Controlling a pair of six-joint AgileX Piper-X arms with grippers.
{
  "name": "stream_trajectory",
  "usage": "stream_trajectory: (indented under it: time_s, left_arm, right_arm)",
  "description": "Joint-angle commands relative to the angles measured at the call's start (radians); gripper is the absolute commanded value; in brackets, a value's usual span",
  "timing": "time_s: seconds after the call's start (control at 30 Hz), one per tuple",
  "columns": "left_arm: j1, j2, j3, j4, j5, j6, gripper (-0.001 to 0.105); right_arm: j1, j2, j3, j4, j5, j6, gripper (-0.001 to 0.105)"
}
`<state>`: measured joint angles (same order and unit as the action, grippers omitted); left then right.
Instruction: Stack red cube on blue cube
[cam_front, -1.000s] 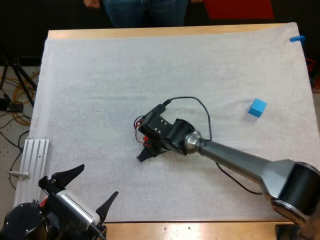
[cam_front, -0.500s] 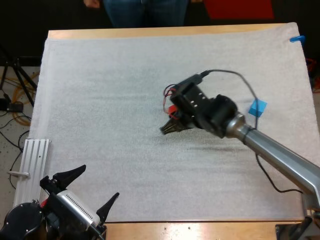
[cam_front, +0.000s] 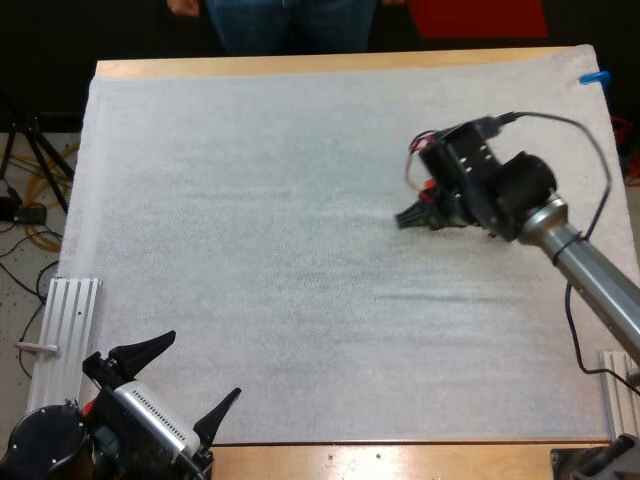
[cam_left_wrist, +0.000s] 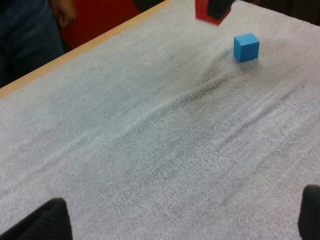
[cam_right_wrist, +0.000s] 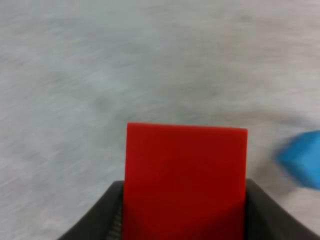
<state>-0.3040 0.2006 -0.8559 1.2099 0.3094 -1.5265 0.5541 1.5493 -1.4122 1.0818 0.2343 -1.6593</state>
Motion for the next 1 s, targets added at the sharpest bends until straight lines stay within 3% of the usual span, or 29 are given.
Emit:
stream_trajectory:
  time_s: [0.0, 0.5, 0.6, 0.97]
  left_arm:
    - [-0.004, 0.003, -0.009, -0.003, 0.009, -0.010, 0.087]
    - [-0.004, 0.003, -0.009, -0.003, 0.009, -0.010, 0.087]
    - [-0.004, 0.003, -0.009, -0.003, 0.009, -0.010, 0.087]
    - [-0.004, 0.006, -0.009, -0.003, 0.009, -0.010, 0.087]
  right_arm:
    - [-0.026, -0.008, -0.008, -0.003, 0.022, -0.004, 0.004]
    - [-0.311, -0.008, 0.019, -0.027, -0.038, 0.025, 0.004]
    - [-0.342, -0.008, 0.063, -0.065, -0.081, 0.025, 0.004]
    - [-0.353, -0.004, 0.200, -0.209, -0.076, 0.035, 0.004]
